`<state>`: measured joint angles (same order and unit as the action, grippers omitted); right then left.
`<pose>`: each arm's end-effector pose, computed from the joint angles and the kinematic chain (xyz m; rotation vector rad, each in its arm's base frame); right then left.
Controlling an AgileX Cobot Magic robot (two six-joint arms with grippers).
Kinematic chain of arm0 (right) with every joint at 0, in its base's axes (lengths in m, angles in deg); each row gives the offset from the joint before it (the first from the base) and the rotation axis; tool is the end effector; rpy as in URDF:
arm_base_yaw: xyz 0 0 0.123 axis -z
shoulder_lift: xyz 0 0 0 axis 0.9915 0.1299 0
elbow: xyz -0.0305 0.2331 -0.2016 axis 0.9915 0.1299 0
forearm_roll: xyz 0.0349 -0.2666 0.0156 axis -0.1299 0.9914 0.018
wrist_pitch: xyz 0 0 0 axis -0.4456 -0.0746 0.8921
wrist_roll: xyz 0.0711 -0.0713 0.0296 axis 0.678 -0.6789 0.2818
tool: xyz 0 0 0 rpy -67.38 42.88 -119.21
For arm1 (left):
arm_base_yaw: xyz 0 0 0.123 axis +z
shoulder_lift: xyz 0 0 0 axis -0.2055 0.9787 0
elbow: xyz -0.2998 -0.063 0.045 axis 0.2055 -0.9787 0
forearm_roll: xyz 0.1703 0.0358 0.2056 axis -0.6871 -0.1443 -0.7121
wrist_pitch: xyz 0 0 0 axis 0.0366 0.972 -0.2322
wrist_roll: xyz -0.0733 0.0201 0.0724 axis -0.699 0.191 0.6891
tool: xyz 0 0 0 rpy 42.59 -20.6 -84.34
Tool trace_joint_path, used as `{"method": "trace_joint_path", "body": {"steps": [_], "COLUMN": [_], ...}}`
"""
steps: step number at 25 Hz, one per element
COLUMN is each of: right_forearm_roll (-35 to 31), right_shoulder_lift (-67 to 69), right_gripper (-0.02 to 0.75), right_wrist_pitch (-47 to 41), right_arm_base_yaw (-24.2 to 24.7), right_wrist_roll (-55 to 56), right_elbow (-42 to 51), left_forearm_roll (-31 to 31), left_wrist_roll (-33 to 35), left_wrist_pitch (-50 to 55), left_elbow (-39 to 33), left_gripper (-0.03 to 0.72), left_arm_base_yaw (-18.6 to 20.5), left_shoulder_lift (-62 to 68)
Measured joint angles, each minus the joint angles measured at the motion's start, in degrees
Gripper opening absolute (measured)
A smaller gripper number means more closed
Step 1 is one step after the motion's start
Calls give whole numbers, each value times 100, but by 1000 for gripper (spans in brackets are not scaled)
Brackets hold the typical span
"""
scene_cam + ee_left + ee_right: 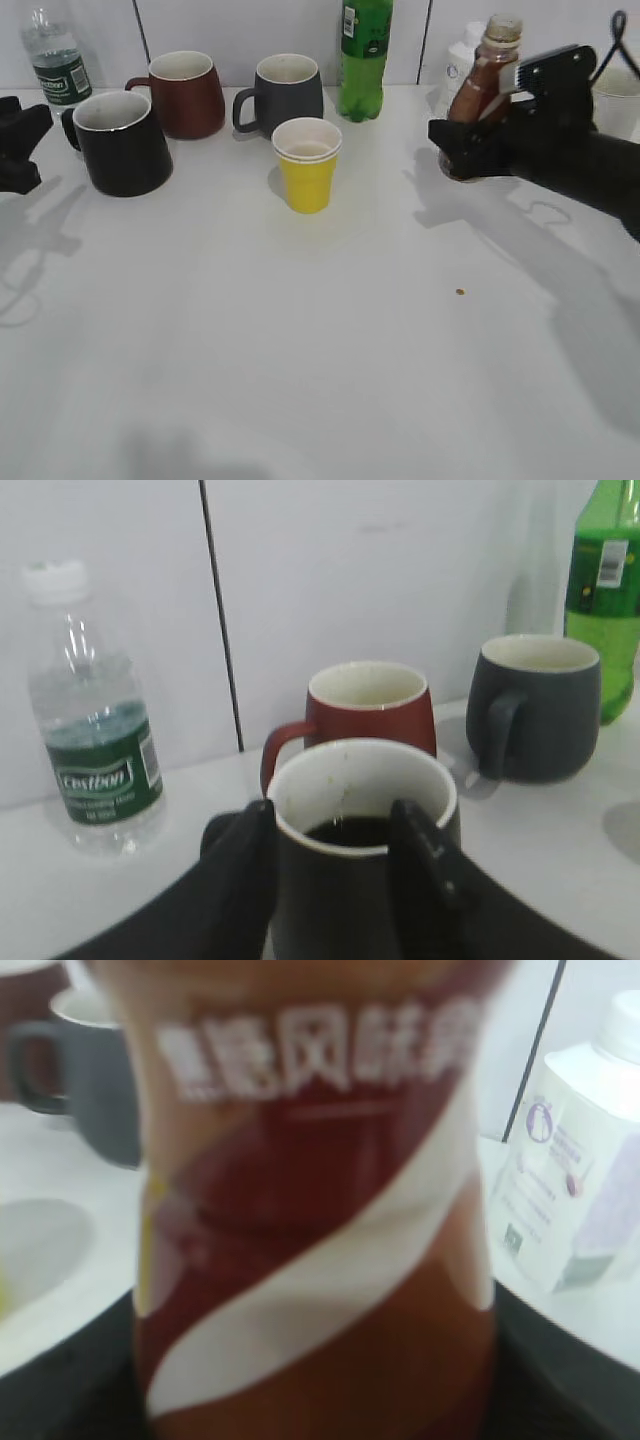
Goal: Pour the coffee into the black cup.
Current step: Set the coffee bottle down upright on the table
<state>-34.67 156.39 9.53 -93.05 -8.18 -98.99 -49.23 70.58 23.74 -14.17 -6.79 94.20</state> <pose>0.3747 0.1087 0.1640 -0.4879 1.7111 0.4197 0.3043 -0.0202 0.1915 0.3574 1.5707 -0.2373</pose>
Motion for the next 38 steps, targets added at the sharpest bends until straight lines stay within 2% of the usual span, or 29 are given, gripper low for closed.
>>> {"method": "trace_joint_path", "body": {"steps": [12, 34, 38], "right_forearm_roll": [-92, -92, -97], "right_shoulder_lift": [1302, 1451, 1451], "right_gripper": [526, 526, 548], "right_wrist_pitch": [159, 60, -63], "right_arm_base_yaw": [0, 0, 0], "right_wrist_roll": [-376, -51, -23], "right_elbow": [-1161, -1220, -1228], "left_forearm_roll": [-254, -273, -273], "left_wrist_roll": [-135, -148, -148], "left_wrist_pitch": [-7, -106, -113], "left_elbow": [-7, -7, -7], "left_gripper": [298, 298, 298], "left_arm_base_yaw": [-10, -56, -56], "left_shoulder_lift": [-123, -143, -253]}}
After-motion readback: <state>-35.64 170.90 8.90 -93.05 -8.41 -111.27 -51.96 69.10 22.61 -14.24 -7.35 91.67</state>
